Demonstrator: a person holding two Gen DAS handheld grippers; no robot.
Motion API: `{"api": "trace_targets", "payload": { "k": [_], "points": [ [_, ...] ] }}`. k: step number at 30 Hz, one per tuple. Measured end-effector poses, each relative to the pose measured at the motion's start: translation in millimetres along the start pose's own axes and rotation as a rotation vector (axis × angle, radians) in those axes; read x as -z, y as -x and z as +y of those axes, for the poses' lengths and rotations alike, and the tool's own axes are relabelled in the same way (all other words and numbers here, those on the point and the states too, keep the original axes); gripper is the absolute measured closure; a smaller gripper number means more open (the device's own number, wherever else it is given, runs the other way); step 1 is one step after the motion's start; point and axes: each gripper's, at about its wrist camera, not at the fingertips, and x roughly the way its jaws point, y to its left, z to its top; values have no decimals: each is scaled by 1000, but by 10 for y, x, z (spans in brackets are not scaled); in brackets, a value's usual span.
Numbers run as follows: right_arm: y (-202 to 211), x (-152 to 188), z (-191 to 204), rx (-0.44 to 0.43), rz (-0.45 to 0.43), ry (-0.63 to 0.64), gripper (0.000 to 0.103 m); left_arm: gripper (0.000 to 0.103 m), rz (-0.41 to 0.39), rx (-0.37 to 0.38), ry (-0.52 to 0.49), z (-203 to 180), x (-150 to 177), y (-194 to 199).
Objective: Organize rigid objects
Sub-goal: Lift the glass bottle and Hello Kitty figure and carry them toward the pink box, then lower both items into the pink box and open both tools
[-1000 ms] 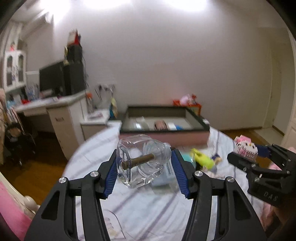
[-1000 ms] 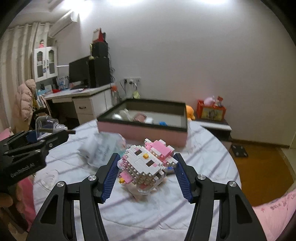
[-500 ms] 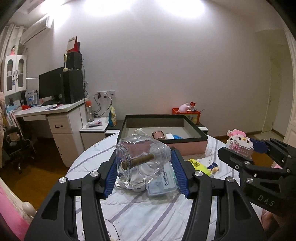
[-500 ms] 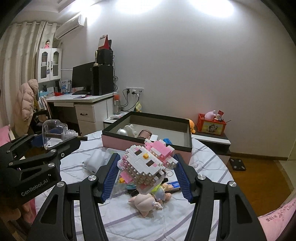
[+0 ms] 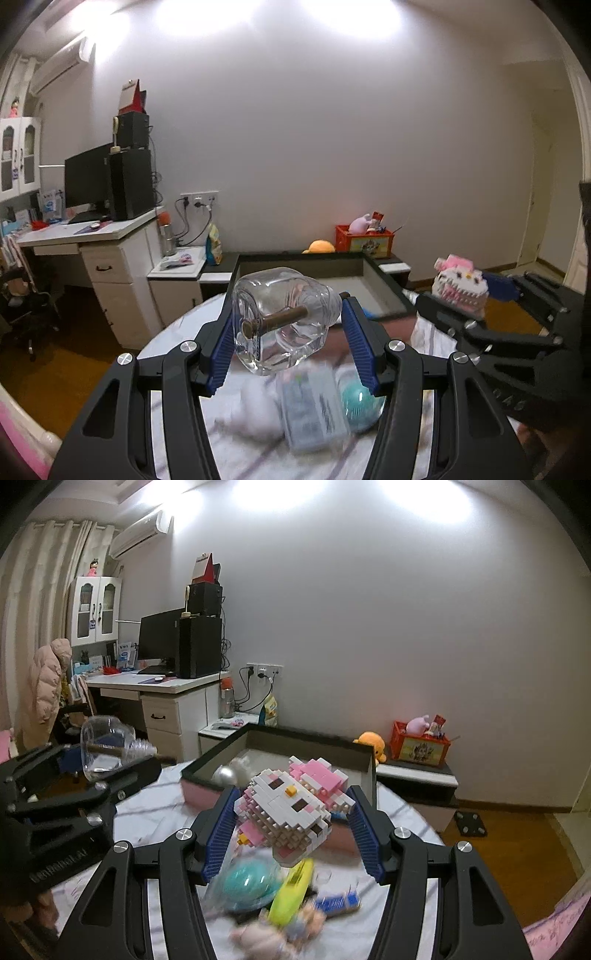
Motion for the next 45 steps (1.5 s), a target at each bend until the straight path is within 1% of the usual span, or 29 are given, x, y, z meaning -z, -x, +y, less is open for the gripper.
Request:
{"api": "trace_targets", "payload": {
  "k": [2,4,6,8,9,13,14,16,17,20,21,22,24,25,27,28,31,33,35,36,37,38,39,41,43,45],
  "points": [
    [-149,-126,-66,-4,-1,3,43,47,8,25,1,36,-167,-191],
    [-305,-231,-112,2,12,11,43,47,24,30,-12,47,-288,-414],
    [-508,-321,-165,19,27,32,43,47,59,54,-11,61,-372,-683],
    [-770,-381,-212,32,68,52,43,47,104,69,-5,63,-430,-964],
    [-913,-399,-254,20,84,48,43,47,121,72,-3,57,-443,-1112],
    [-1381,-359,-338,24,178,51,43,47,215,93,19,68,-402,-1654],
    [-1537,-327,-349,14,212,51,43,47,251,83,24,90,-366,-1804],
    [-1720,-270,-359,-8,249,42,43,47,288,81,31,136,-312,-1978],
    [-1810,-252,-367,-18,267,36,43,47,306,65,28,161,-281,-2080],
    [-2081,-184,-430,10,333,27,43,47,377,57,39,217,-206,-2323],
    [-2148,-153,-445,21,354,28,43,47,425,77,67,245,-167,-2409],
    [-2229,-108,-467,30,382,28,43,47,436,87,83,263,-147,-2427],
    [-2308,-69,-481,25,406,22,43,47,420,72,53,219,-181,-2407],
    [-2348,-26,-483,32,430,26,43,47,425,70,38,214,-188,-2419],
    [-2383,18,-508,29,451,18,43,46,466,70,25,185,-153,-2477],
    [-2385,29,-532,26,451,5,43,46,485,70,18,171,-137,-2507],
    [-2378,47,-580,28,457,-10,42,46,485,61,-10,130,-143,-2509],
    [-2369,68,-597,29,464,-17,42,41,493,39,-28,111,-134,-2532],
    [-2349,83,-634,13,465,-46,41,27,495,45,-18,98,-122,-2508],
    [-2328,88,-647,10,465,-53,40,23,488,54,-9,96,-118,-2475],
    [-2301,82,-641,16,460,-51,32,18,480,55,-8,96,-117,-2445],
    [-2234,64,-629,31,440,-38,21,14,468,49,-15,81,-124,-2381],
    [-2173,37,-614,43,421,-21,20,13,456,48,-21,74,-134,-2321],
    [-2004,-44,-583,53,383,1,20,7,424,55,-11,80,-182,-2143],
    [-1844,-130,-560,50,355,10,20,5,386,64,6,98,-242,-1956],
    [-1619,-211,-532,47,312,7,17,3,335,70,17,124,-316,-1702]
  ]
}}
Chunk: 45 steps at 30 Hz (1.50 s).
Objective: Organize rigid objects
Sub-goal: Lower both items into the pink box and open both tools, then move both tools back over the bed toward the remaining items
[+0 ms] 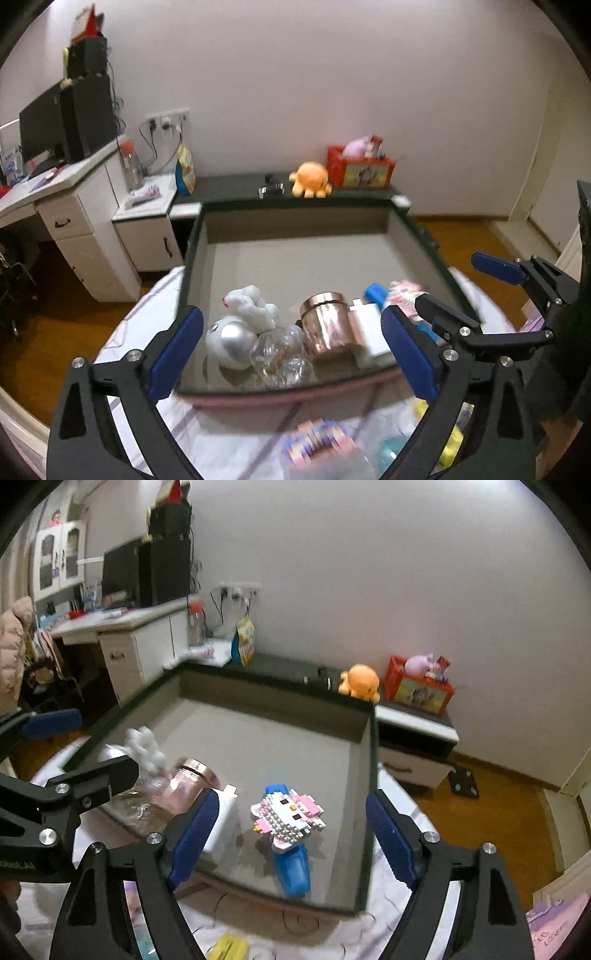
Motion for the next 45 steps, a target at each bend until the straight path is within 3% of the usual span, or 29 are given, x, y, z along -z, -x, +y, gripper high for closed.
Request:
{"api": "trace_targets", "payload": {
  "k": [3,6,11,14,17,22,27,35,45],
  "points": [
    [439,44,47,4,-78,-8,0,0,-108,-6,-3,-35,120,476],
    [793,126,135,-3,-135,-6,0,0,-191,-11,-10,-81,294,908],
    [1310,406,248,16,-205,10,0,0,-284,-77,-13,-93,662,1478],
    [1594,615,310,15,-255,-13,0,0,-317,-75,-5,-111,891,1735],
    [1818,835,396,45,-299,-30,0,0,-336,-61,12,-156,1118,1911],
    [2093,1149,506,79,-356,-78,0,0,-399,-116,1,-257,1449,2123],
    [2183,1337,543,72,-356,-112,0,0,-434,-168,-59,-360,1643,2201],
    [2126,1420,506,80,-319,-118,0,0,-401,-157,-37,-326,1685,2113],
    [1732,1595,419,86,-205,-136,0,0,-271,-159,8,-163,1781,1724]
  ]
}}
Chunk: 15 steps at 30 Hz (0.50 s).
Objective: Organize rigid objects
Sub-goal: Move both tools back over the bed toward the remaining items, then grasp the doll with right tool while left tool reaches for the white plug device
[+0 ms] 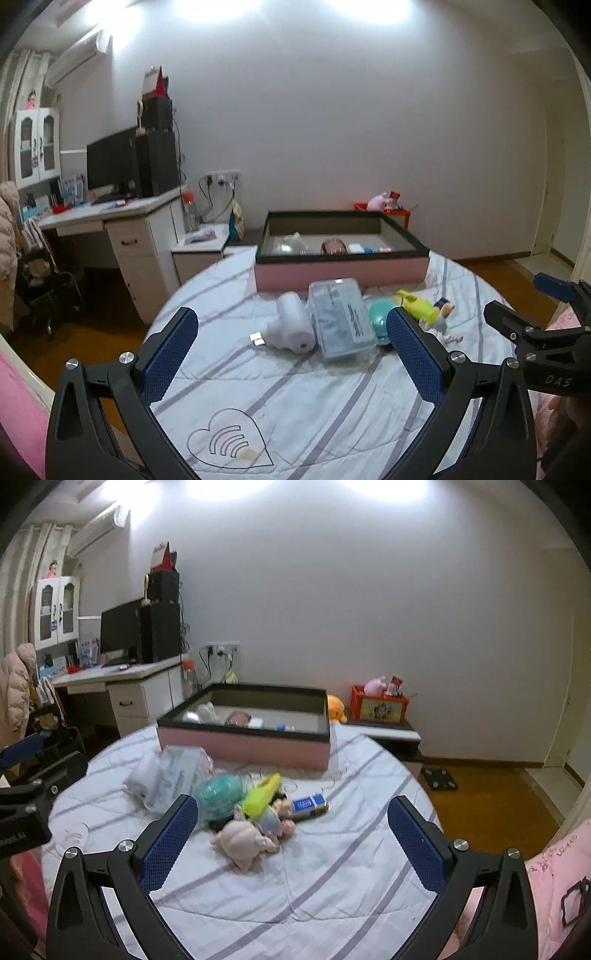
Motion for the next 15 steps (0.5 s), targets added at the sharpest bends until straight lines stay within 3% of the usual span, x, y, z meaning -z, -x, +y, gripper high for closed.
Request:
{"api": "trace_targets", "payload": {
  "k": [4,9,15],
  "points": [
    [-190,109,8,-16,58,-5,0,0,49,1,2,13,77,-149],
    [-604,234,92,-93,199,-39,0,0,109,-6,5,64,162,-306],
    [-869,275,232,-89,289,-3,12,0,167,-16,19,149,227,-470]
  ]
}}
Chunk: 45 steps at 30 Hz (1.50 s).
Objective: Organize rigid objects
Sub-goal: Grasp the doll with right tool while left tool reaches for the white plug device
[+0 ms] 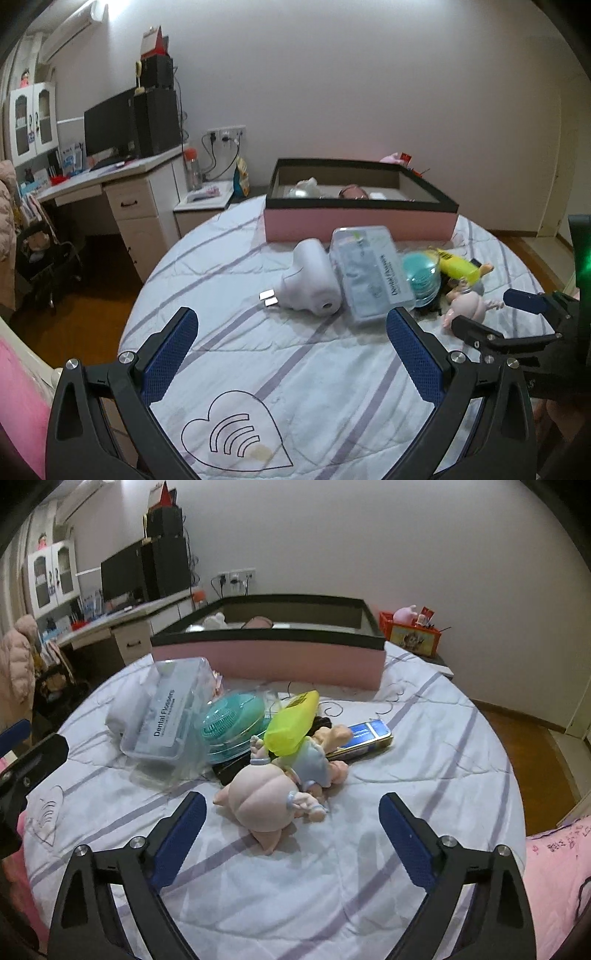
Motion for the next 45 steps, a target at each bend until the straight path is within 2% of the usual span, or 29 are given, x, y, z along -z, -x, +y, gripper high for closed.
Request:
{"api": "trace_targets", "payload": {
  "k": [2,12,15,17,21,24,31,40,45],
  "points": [
    [-67,-30,16,-1,33,8,21,0,21,9,4,8,6,-52],
    [-304,-225,10,-60,112,-12,22,0,82,41,-18,-100,28,-183],
    [-293,-223,-71,-80,102,-35,30,0,96,36,-24,-107,26,-199],
    [-255,-192,-123,-113,102,-40,43,0,104,37,-19,-112,25,-211],
    [-136,-105,-240,-128,85,-46,47,0,124,65,1,-146,2,-260],
    [-59,-30,-364,-132,68,-65,47,0,135,62,35,-116,-38,-304],
    [-98,-20,-389,-147,57,-63,47,0,159,-28,67,75,-163,-489],
    [-134,-5,-381,-146,54,-60,46,0,219,-20,56,131,-289,-824],
    [-155,-11,-384,-151,59,-61,46,0,256,9,68,155,-300,-994]
  ]
}}
